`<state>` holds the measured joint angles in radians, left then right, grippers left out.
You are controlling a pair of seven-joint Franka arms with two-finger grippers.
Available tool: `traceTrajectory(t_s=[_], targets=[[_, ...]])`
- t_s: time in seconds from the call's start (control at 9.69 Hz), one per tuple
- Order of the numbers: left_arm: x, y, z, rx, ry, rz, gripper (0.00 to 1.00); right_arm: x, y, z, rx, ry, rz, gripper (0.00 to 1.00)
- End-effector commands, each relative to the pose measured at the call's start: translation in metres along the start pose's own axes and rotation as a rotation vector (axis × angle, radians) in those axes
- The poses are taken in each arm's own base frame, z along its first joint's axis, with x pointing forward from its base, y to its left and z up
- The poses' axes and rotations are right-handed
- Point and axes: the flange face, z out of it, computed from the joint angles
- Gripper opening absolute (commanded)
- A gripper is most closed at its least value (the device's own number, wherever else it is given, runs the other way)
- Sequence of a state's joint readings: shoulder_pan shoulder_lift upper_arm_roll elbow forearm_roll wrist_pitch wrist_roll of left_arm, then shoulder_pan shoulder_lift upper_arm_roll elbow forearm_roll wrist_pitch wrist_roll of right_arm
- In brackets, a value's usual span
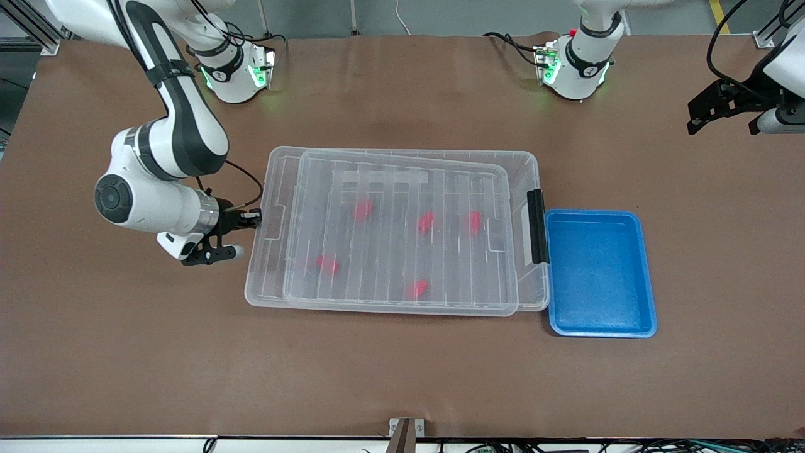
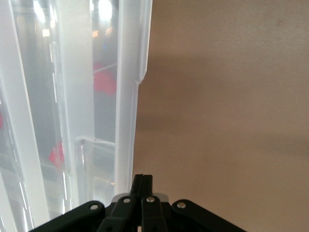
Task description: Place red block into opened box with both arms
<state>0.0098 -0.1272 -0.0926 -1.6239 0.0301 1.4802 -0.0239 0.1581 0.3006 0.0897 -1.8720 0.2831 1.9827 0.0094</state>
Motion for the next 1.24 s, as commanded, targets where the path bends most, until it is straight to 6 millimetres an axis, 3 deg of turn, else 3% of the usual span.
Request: traceTrajectory(t_s=[0.0,0.21,0.31,0.62,0.72,0.93,1.03,1.13], targets=[[0.004,-0.002,0.015,-0.009,-0.024,-0.013,1.0,0.003,-0.018,0.002,0.062,-0.008,0.024,0.0],[0.004,-0.002,0.015,-0.009,-0.024,-0.013,1.0,0.004,-0.009,-0.007,0.059,-0.014,0.018,0.0],[0.004,-0.002,0.015,-0.009,-0.024,-0.013,1.0,0.005,0.008,-0.025,0.046,-0.03,-0.022,0.0],[0.003,-0.002,0.015,-0.009,-0.024,-0.013,1.0,-0.003,0.076,-0.103,-0.001,-0.101,-0.034,0.0],[0.003,-0.002,0.015,-0.009,-0.024,-0.013,1.0,-0.017,0.088,-0.132,-0.038,-0.088,-0.013,0.0],[0.003,-0.002,0.015,-0.011,-0.024,-0.013,1.0,-0.066,0.117,-0.216,-0.075,0.04,0.132,0.01],[0.003,-0.002,0.015,-0.011,-0.025,-0.014,1.0,-0.09,0.114,-0.251,-0.135,0.106,0.183,0.08],[0.002,-0.001,0.015,-0.01,-0.025,-0.013,1.0,-0.11,0.111,-0.275,-0.194,0.141,0.194,0.4]])
